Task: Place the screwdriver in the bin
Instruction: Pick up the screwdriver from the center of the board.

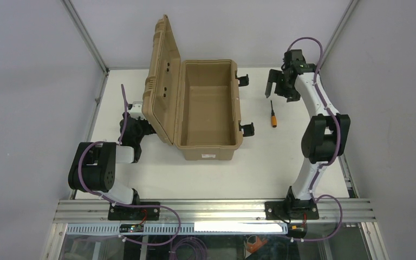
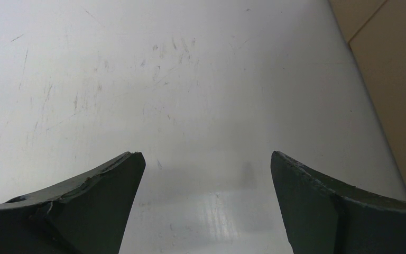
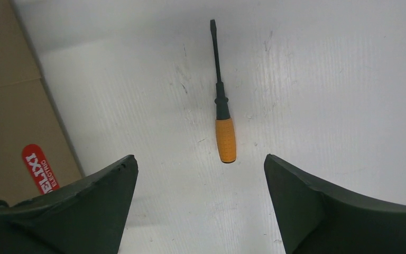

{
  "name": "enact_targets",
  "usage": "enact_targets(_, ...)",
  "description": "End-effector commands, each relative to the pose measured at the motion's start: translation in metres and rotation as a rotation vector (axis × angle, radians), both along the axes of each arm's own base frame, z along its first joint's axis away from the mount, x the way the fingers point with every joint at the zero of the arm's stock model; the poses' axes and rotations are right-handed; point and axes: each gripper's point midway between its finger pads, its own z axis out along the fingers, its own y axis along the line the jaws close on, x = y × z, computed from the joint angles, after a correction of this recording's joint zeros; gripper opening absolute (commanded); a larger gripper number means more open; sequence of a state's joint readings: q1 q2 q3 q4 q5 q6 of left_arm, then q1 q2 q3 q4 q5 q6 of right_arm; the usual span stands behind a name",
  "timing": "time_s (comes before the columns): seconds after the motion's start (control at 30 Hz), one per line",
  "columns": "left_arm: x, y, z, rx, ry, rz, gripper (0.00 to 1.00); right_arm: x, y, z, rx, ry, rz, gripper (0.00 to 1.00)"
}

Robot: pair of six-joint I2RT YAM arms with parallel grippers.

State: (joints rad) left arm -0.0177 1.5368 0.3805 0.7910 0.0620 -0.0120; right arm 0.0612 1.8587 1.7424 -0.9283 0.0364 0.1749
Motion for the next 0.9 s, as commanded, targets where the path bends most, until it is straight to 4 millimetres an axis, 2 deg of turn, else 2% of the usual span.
enact_targets(0.0, 0.003, -0.002, 0.017, -0.017, -0.056, -0.012, 0.99, 0.004, -0.004, -0.02, -0.008, 0.034, 0.005, 0.93)
enact_targets(0.17, 0.003, -0.002, 0.017, -0.017, -0.056, -0.012, 0.99, 0.004, -0.007, -0.052, -0.025, 0.097, -0.005, 0.9)
enact_targets(0.43, 0.003, -0.002, 0.016, -0.018, -0.055, -0.014, 0.99, 0.0, -0.012, -0.09, -0.052, 0.173, -0.014, 0.84)
enact_targets(0.87, 0.003, -0.002, 0.017, -0.017, -0.056, -0.013, 0.99, -0.009, -0.018, -0.123, -0.087, 0.244, -0.012, 0.8)
